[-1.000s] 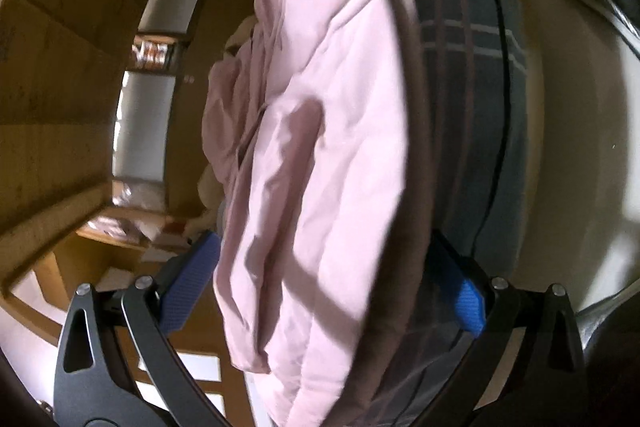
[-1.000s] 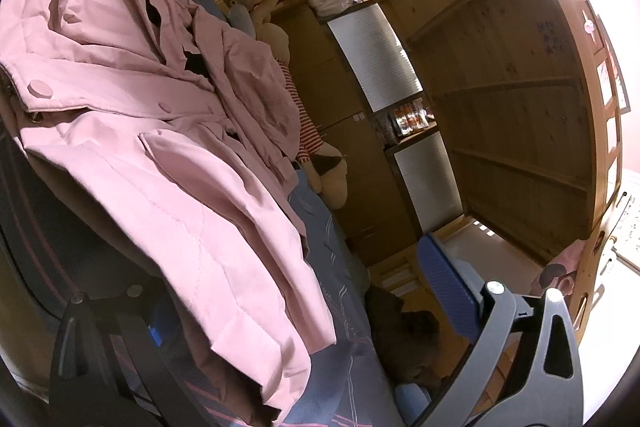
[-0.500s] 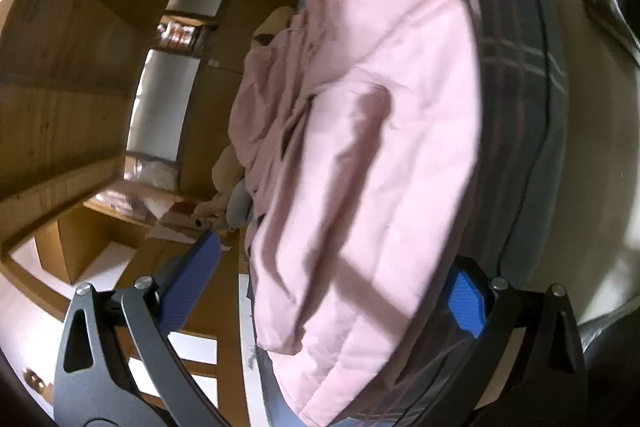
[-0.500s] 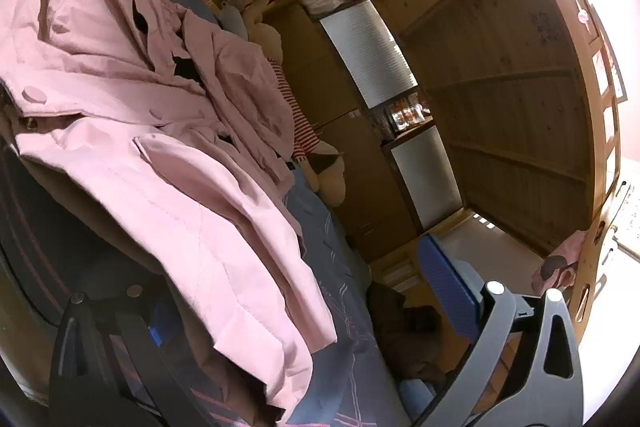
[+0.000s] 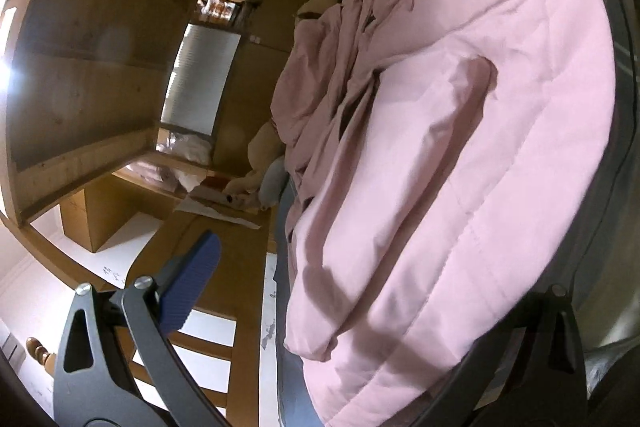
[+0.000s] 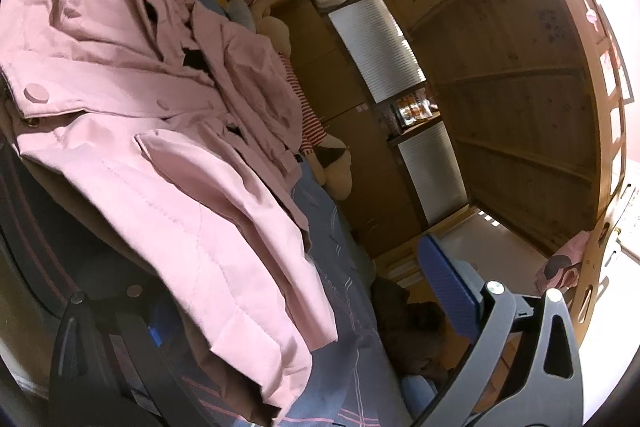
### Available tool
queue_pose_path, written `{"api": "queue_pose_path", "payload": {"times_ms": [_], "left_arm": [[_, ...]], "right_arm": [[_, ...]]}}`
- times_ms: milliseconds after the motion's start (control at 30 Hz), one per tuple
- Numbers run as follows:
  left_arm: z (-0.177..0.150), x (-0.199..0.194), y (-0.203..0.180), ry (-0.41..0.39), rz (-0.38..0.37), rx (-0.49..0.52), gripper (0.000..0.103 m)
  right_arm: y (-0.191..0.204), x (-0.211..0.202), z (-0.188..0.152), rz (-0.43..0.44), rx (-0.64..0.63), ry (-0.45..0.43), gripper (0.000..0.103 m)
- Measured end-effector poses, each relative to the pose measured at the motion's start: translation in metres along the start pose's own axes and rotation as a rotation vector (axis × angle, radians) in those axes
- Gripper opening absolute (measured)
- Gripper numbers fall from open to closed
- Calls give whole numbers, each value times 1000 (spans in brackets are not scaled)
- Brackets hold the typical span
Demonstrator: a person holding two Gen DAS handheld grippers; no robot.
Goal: Fold large clothes
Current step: 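Grasp the jacket hem with the right tool while the left tool hovers, then close the left tool on the hem beside the right tool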
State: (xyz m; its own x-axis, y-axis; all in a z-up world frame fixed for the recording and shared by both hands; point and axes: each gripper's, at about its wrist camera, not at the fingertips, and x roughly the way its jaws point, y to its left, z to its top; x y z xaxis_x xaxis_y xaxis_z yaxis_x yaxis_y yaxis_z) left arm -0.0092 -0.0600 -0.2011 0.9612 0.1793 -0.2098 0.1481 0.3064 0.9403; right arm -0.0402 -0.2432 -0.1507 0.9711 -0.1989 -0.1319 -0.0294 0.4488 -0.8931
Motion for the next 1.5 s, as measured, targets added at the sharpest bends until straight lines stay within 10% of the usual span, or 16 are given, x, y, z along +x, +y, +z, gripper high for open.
{"api": "queue_pose_path", "payload": {"times_ms": [100, 233, 500, 1000, 1500], "left_arm": [[2, -2, 8, -5, -29, -42, 91], [2, -2, 18, 3, -124, -129, 64], [3, 0, 44, 19, -196, -302, 44], [1, 6, 65, 115, -383, -493, 14], [1, 12, 77, 159, -435, -593, 12]], "right_arm": [[2, 0, 0, 15, -18, 17, 100], [0, -2, 3, 75, -13, 16, 72], [2, -1, 5, 146, -5, 38, 23], [-8, 6, 14, 249, 110, 99, 8], [-20, 12, 19, 336, 204, 131, 5]]}}
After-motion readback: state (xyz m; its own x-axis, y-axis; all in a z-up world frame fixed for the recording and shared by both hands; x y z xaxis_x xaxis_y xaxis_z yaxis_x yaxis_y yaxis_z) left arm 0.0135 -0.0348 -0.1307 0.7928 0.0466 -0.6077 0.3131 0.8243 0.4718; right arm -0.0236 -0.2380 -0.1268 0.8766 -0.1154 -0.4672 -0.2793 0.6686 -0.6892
